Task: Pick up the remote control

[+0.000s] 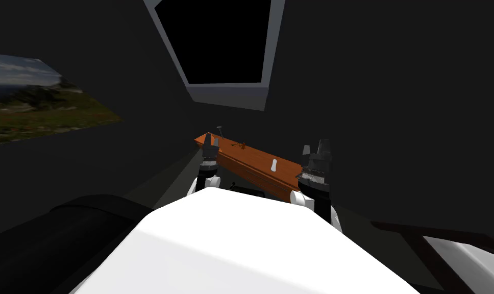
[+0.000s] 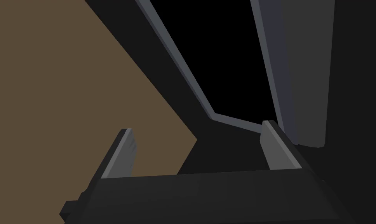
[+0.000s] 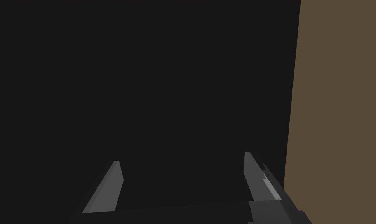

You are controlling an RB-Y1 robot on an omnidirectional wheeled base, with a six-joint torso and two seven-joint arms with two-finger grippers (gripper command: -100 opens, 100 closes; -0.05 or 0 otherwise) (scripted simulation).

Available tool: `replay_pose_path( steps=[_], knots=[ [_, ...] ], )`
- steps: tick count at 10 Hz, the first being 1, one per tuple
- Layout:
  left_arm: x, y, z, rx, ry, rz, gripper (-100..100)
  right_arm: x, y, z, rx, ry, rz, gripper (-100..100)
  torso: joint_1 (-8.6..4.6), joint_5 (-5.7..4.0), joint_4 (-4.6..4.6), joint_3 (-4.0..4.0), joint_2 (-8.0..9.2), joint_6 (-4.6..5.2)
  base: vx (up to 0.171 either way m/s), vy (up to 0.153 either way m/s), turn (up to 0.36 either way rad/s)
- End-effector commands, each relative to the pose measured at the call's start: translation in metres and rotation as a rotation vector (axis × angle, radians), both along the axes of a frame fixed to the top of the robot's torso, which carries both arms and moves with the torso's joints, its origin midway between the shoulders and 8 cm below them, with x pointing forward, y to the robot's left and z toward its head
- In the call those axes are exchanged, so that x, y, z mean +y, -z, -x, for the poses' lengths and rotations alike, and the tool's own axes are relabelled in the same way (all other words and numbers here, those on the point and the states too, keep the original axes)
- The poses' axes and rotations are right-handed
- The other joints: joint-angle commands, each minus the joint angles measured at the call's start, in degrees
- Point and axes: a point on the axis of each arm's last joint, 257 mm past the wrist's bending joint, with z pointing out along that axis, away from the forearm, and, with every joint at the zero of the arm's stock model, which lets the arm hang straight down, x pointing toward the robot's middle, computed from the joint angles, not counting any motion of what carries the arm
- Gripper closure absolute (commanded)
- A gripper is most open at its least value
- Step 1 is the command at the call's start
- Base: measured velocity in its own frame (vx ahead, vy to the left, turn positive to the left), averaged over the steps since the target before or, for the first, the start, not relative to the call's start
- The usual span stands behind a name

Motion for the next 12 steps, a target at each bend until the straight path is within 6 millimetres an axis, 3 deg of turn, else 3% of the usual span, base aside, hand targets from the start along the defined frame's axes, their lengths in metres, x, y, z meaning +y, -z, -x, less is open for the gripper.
replay_pose_path(
  steps=[1,4,8,9,12],
  knots=[
    [0.000,0.000,0.000,0.000,0.000,0.000,0,0.004,0.004,-0.002,0.016,-0.013,0.033,-100,0.00,0.00,0.00,0.00,0.00,0.00,-0.035,0.016,0.038],
    [0.000,0.000,0.000,0.000,0.000,0.000,0,0.014,0.022,-0.010,0.073,-0.038,0.126,-100,0.14,0.03,0.09,0.24,0.42,-0.01,-0.121,0.036,0.071],
    [0.000,0.000,0.000,0.000,0.000,0.000,0,0.027,0.068,-0.023,0.189,-0.068,0.296,-100,0.29,0.06,0.19,0.48,0.84,-0.01,-0.197,0.065,0.140],
    [0.000,0.000,0.000,0.000,0.000,0.000,0,0.028,0.068,-0.023,0.190,-0.067,0.302,-100,0.17,0.05,0.19,0.48,0.82,-0.01,-0.123,0.011,0.051],
    [0.000,0.000,0.000,0.000,0.000,0.000,0,0.035,0.118,-0.031,0.298,-0.090,0.456,-100,0.09,0.02,0.13,0.34,0.58,-0.02,-0.150,0.043,0.221]
  ],
)
